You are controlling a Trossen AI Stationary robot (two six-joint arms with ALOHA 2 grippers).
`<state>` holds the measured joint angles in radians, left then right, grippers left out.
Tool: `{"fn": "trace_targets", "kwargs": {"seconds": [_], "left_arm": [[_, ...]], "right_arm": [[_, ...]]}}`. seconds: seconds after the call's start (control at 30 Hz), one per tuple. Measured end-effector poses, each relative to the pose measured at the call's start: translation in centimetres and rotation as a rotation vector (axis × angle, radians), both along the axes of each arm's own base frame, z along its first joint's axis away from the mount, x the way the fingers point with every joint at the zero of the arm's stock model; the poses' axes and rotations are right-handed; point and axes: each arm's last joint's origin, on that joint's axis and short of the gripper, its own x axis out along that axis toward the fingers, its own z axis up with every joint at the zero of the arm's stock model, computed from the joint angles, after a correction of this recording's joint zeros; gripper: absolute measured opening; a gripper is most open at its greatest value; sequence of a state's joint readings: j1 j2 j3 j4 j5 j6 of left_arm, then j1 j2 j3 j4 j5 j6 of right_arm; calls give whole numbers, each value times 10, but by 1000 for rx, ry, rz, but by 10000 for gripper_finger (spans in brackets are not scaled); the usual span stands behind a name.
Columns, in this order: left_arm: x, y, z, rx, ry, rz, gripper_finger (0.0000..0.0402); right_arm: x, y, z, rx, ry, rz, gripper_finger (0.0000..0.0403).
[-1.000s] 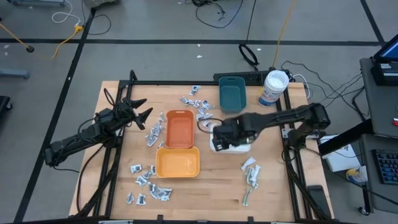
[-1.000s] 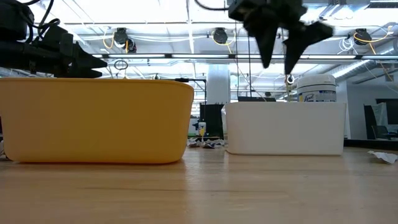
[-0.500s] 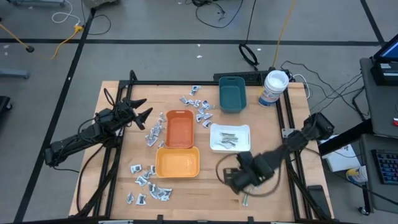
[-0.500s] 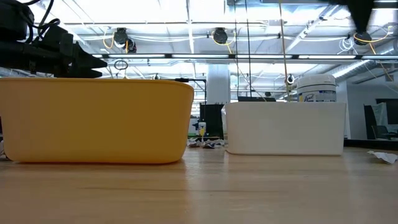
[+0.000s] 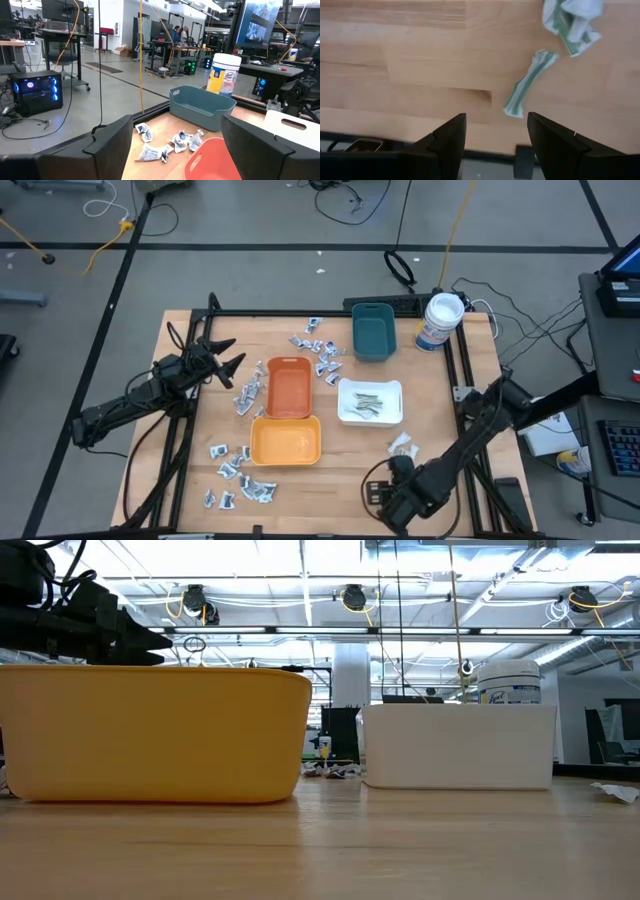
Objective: Pick & Place First Aid Supplies
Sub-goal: Put the green sachet into the white bin
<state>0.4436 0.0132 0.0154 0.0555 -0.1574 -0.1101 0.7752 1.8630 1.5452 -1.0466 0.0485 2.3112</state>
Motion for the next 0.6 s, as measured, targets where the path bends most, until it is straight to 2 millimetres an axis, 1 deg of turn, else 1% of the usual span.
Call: {"fn": "trace_targets", "kwargs": {"seconds": [0.2, 0.37, 0.53, 0.6], "left_arm": [[0, 0, 0, -1, -1, 0, 308], [0, 0, 0, -1, -1, 0, 308], [0, 0, 0, -1, -1, 0, 308], [0, 0, 0, 0, -1, 0, 308]], "right_arm": [[7, 11, -31, -43, 44, 9, 205], [9, 17, -55, -66, 118, 20, 205], [9, 21, -75, -92, 166, 28, 205], [10, 22, -77, -88, 162, 34, 202]]}}
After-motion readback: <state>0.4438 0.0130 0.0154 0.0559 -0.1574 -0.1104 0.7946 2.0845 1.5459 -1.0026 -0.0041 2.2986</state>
